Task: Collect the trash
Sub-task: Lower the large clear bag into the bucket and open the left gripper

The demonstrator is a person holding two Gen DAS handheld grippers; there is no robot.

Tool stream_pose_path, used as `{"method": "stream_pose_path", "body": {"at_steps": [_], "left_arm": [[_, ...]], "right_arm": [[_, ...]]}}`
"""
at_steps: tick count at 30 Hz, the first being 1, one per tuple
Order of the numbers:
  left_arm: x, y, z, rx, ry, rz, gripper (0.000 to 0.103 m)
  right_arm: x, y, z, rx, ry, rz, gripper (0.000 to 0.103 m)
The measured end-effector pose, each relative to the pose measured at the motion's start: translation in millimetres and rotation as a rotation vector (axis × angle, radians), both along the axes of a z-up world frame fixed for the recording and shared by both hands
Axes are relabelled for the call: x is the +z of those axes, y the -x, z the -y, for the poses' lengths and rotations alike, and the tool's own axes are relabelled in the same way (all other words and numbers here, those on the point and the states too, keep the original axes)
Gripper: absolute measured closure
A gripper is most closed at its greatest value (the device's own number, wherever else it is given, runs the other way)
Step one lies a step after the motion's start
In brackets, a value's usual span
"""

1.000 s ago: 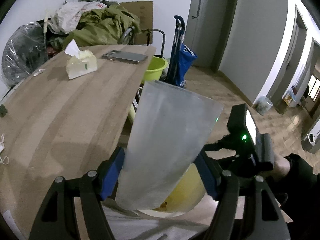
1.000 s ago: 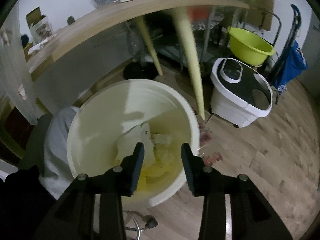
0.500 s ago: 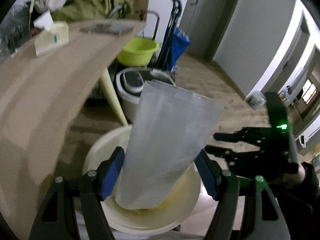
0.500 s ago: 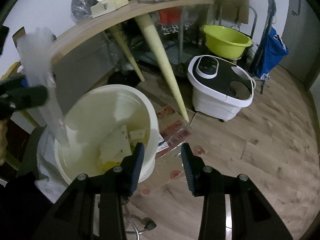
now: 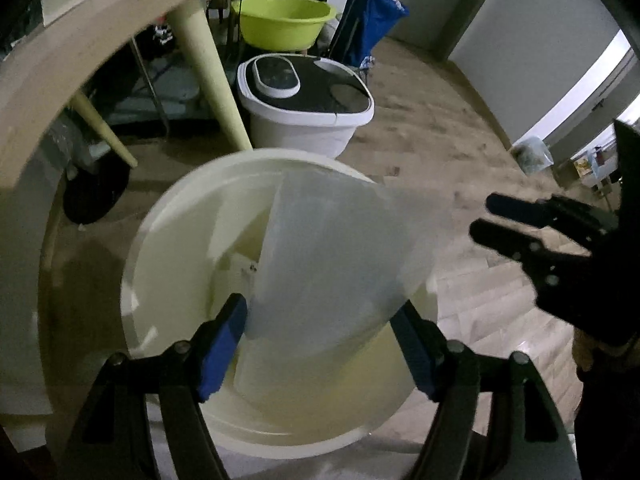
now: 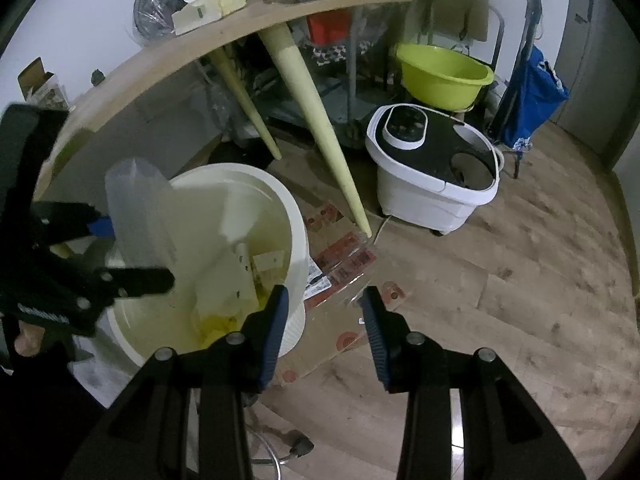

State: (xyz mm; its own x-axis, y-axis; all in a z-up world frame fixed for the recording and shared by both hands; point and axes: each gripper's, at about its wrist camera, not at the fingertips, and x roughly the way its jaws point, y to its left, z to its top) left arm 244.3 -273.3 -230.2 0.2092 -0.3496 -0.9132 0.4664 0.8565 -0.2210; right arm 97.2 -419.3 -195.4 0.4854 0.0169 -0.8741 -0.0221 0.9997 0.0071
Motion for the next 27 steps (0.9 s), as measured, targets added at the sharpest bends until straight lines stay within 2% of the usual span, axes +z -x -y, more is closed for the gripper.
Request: {"method": "stream_pose_path", "body": {"at_steps": [7, 12, 19, 27], "left_arm": [[-1, 6, 8, -0.033, -0.004, -0.004, 0.019], [7, 13, 18, -0.068, -0.006, 0.003, 0.019], [55, 37, 18, -0.12, 0.043, 0.12, 0.019], [120, 58, -17, -0.058, 0.098, 0.284, 0.019]], "right_arm": [[23, 14, 0, -0.028, 0.028, 0.052, 0.067], [39, 32, 8, -0.078, 0.045, 0.087, 0.067], [50, 56, 17, -0.139, 0.054, 0.105, 0.067], [79, 50, 1, -0.098, 0.062, 0.17, 0.067]]}}
